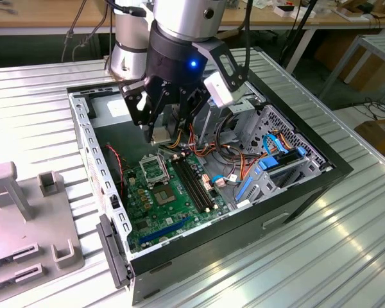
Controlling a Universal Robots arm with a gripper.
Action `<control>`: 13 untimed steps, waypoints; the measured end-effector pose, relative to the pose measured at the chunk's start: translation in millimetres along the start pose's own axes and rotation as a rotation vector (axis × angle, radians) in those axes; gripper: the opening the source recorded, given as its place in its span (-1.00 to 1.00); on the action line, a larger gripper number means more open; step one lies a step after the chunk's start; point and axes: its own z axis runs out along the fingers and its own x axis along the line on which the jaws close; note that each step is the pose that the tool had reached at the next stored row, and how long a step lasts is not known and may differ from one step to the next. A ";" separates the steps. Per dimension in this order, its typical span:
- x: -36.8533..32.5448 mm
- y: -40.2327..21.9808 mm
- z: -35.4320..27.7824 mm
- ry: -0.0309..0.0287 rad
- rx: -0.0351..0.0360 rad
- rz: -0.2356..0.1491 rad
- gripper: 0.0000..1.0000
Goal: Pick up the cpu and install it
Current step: 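Place the cpu into insertion slot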
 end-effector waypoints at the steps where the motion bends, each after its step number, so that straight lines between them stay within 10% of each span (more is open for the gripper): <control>1: 0.0 -0.1 0.6 0.0000 0.0000 0.000 -0.06; 13: -1.3 -0.3 6.6 0.0000 0.0000 0.000 -0.06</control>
